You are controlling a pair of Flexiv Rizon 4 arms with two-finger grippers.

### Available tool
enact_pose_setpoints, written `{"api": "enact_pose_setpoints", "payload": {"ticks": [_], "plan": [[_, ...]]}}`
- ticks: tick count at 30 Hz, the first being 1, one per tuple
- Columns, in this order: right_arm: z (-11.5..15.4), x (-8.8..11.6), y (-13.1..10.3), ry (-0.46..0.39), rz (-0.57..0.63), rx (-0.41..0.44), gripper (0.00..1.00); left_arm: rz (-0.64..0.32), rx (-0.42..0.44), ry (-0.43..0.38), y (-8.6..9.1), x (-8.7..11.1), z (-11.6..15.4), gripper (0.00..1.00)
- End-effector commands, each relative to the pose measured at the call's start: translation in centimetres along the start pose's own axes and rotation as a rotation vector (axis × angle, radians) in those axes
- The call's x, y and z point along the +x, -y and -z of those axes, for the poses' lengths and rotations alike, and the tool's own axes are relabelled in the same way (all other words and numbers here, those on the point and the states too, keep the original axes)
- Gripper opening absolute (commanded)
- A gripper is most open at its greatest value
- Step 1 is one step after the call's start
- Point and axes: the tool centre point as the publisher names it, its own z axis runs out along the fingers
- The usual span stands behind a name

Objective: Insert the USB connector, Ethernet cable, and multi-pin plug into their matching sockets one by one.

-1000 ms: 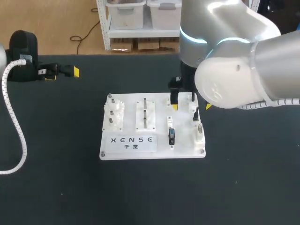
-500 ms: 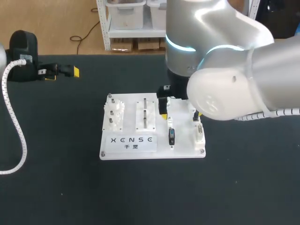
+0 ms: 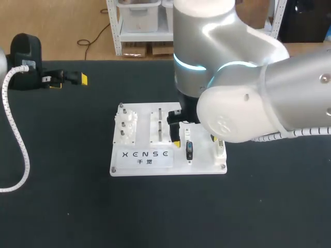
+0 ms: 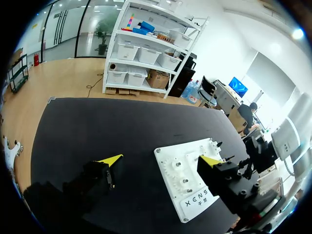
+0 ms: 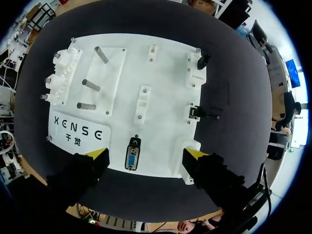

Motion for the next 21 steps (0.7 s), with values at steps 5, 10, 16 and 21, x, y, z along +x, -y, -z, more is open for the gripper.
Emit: {"api": "enact_pose_setpoints", "payload": {"ticks": [5,10,16,21], "plan": [[-0.93,0.17,-0.80,-0.022,0.017,0.011,1.00,0.000,0.000,0.000,0.00,0.00,0.00,1.00],[-1.08,0.38,-1.15,-0.024,0.017,0.003,1.00,0.000,0.000,0.000,0.00,0.00,0.00,1.00],[-1.20,0.37,-1.05,-0.040,0.019,0.003,1.00,0.000,0.000,0.000,0.00,0.00,0.00,1.00],[-1.20,0.37,-1.05,-0.040,0.019,0.003,1.00,0.000,0.000,0.000,0.00,0.00,0.00,1.00]]}}
